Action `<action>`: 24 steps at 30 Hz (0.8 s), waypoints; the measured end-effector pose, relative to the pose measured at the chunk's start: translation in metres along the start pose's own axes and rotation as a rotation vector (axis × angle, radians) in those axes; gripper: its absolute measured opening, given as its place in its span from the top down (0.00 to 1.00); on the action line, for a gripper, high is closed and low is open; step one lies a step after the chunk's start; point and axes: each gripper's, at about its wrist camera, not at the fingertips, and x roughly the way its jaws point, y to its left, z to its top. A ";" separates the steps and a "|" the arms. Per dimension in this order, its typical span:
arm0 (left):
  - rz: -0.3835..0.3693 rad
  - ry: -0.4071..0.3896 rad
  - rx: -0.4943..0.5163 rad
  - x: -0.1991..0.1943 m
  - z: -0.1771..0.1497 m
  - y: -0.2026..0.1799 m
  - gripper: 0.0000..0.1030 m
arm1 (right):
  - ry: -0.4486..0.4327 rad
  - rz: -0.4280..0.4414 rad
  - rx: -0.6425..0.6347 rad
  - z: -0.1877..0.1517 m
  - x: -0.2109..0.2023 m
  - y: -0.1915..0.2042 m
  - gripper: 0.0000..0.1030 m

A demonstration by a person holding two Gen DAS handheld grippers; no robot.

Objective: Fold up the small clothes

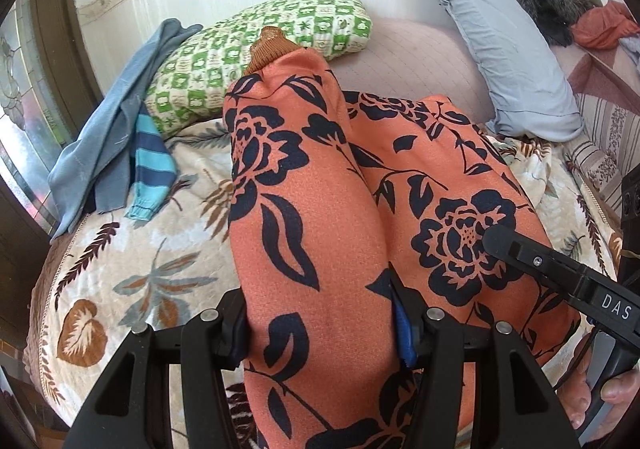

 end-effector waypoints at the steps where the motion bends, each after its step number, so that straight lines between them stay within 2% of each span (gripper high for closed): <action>1: 0.004 -0.001 0.000 -0.003 -0.002 0.002 0.44 | 0.000 0.005 -0.003 -0.003 0.000 0.003 0.58; 15: 0.052 -0.053 0.022 -0.048 -0.037 0.012 0.44 | -0.016 0.050 -0.060 -0.038 -0.016 0.039 0.58; 24: 0.048 -0.045 0.021 -0.051 -0.047 0.014 0.44 | -0.009 0.044 -0.066 -0.049 -0.019 0.042 0.58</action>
